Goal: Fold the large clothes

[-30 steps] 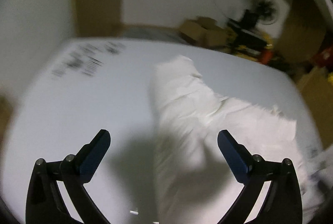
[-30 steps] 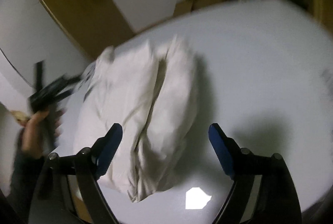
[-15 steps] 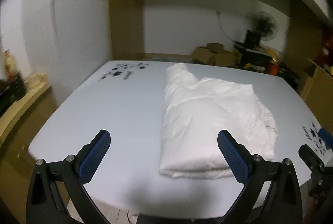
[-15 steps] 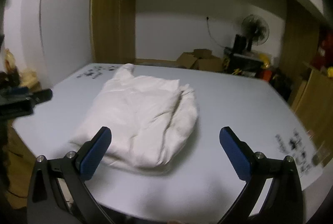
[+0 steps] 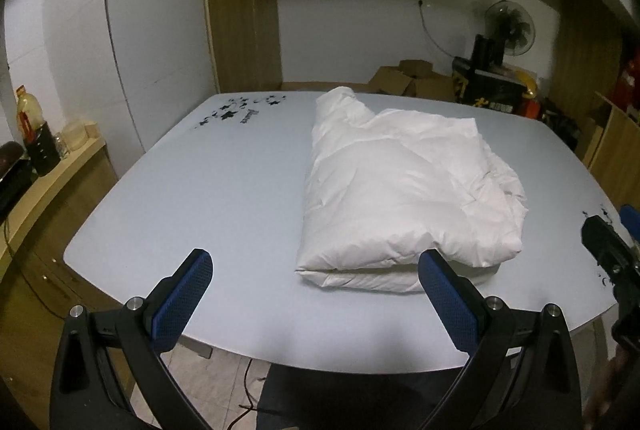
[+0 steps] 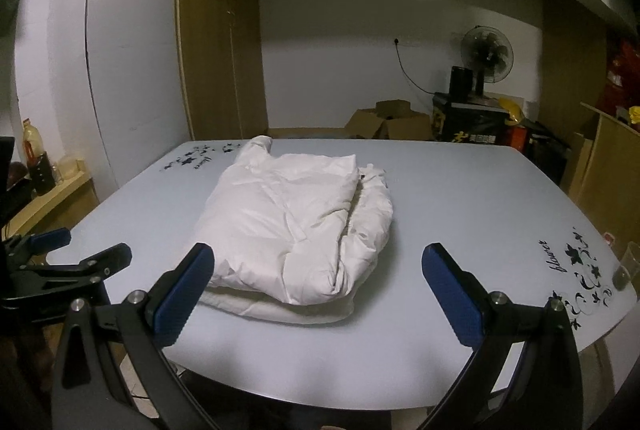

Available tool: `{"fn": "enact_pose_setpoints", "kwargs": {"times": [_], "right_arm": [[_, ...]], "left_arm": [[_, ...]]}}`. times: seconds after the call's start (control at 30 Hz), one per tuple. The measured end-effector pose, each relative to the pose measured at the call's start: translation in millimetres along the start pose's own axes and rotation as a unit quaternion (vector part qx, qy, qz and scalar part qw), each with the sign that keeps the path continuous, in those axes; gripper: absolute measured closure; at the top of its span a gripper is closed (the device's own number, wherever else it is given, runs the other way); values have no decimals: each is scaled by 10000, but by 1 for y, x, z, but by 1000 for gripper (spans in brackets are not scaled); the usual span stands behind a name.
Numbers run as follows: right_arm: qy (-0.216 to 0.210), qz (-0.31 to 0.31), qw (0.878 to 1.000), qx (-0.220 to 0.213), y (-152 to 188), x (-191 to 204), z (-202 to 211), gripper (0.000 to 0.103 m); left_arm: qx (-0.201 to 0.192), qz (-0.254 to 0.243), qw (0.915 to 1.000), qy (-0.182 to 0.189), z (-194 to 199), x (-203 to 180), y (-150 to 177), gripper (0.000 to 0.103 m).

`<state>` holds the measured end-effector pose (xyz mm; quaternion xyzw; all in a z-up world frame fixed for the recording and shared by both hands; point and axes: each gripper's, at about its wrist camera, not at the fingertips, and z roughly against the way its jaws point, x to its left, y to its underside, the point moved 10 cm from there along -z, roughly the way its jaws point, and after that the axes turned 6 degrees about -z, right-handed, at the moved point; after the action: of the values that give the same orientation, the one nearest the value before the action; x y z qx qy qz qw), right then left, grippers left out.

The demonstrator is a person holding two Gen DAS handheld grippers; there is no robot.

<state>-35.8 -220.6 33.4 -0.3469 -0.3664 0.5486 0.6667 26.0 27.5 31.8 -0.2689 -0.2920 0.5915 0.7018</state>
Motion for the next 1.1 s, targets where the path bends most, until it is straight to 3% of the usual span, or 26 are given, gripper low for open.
{"fn": "enact_pose_setpoints", "kwargs": {"times": [0.2, 0.57, 0.8, 1.1], "right_arm": [[-124, -239, 9996, 14, -2, 2, 2, 0], [-38, 62, 9999, -89, 3, 19, -1, 0], [-37, 85, 9997, 206, 11, 21, -8, 0], [-106, 215, 9994, 243, 14, 30, -7, 0]], "left_arm": [[2, 155, 9999, -45, 0, 7, 1, 0], [49, 191, 9998, -62, -2, 8, 4, 0], [67, 190, 9998, -82, -3, 9, 6, 0], [88, 189, 9997, -88, -1, 7, 8, 0]]}}
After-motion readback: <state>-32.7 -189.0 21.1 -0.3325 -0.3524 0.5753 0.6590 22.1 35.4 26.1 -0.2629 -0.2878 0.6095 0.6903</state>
